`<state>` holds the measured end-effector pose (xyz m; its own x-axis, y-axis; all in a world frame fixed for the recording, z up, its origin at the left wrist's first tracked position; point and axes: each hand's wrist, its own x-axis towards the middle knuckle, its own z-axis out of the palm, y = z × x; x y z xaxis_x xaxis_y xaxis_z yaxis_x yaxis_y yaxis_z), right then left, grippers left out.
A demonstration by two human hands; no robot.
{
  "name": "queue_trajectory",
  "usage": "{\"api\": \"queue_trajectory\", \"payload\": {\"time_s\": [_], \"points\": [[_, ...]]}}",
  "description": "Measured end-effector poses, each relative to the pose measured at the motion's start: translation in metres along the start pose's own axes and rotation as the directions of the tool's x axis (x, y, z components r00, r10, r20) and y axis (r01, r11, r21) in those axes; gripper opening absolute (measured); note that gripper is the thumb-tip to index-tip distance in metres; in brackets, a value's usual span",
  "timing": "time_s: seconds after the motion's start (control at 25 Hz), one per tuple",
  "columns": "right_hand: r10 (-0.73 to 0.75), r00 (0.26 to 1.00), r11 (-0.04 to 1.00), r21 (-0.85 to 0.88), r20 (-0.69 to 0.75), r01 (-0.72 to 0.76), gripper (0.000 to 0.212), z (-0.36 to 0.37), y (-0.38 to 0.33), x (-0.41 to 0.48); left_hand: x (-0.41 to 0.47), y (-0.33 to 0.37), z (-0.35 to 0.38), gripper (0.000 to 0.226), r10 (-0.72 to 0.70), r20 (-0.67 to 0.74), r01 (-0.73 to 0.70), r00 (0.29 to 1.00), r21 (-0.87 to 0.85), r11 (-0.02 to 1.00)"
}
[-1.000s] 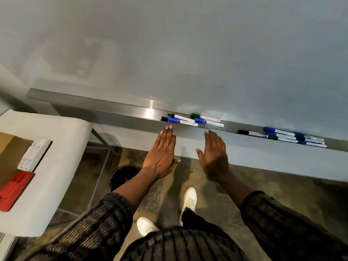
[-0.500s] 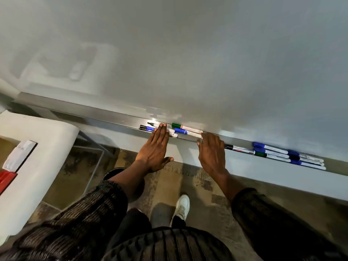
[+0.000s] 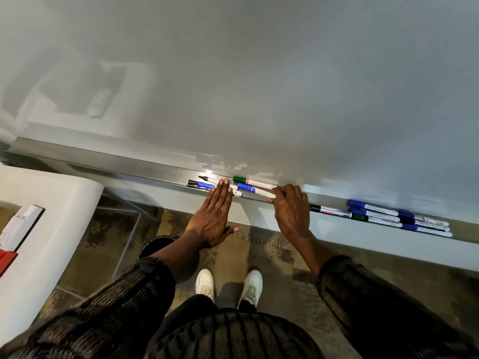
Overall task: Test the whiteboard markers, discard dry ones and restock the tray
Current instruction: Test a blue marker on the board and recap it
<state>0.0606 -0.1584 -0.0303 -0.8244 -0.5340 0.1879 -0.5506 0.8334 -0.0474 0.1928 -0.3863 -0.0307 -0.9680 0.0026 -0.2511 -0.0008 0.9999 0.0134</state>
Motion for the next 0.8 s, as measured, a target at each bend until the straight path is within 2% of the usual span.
{"api": "queue_trajectory", "payload": {"time_s": [0.32, 0.48, 0.64, 0.72, 0.8], "points": [[0.013, 0.999, 0.999, 0.035, 0.037, -0.014, 0.024, -0.004, 0.007, 0.003, -0.003, -0.005, 0.012, 0.111, 0.038, -0.049, -0.036, 0.998, 0.035, 0.999], [0.089, 0.994, 0.973, 0.218, -0.066, -0.073, 0.013, -0.016, 0.013, -0.008, -0.004, -0.005, 0.013, 0.111, 0.059, -0.045, -0.057, 0.997, 0.046, 0.997], [0.168, 0.979, 0.883, 0.458, -0.112, -0.099, 0.006, -0.028, 0.01, -0.022, -0.004, -0.008, 0.011, 0.109, 0.075, -0.047, -0.075, 0.996, 0.005, 0.997], [0.239, 0.969, 0.824, 0.541, -0.059, -0.17, 0.007, -0.032, 0.005, -0.028, -0.004, -0.004, 0.005, 0.106, 0.066, -0.102, -0.076, 0.993, -0.097, 0.992], [0.311, 0.95, 0.764, 0.592, 0.008, -0.255, 0.008, -0.036, -0.004, -0.034, -0.004, 0.006, -0.006, 0.101, -0.001, -0.201, -0.063, 0.98, -0.31, 0.949]]}}
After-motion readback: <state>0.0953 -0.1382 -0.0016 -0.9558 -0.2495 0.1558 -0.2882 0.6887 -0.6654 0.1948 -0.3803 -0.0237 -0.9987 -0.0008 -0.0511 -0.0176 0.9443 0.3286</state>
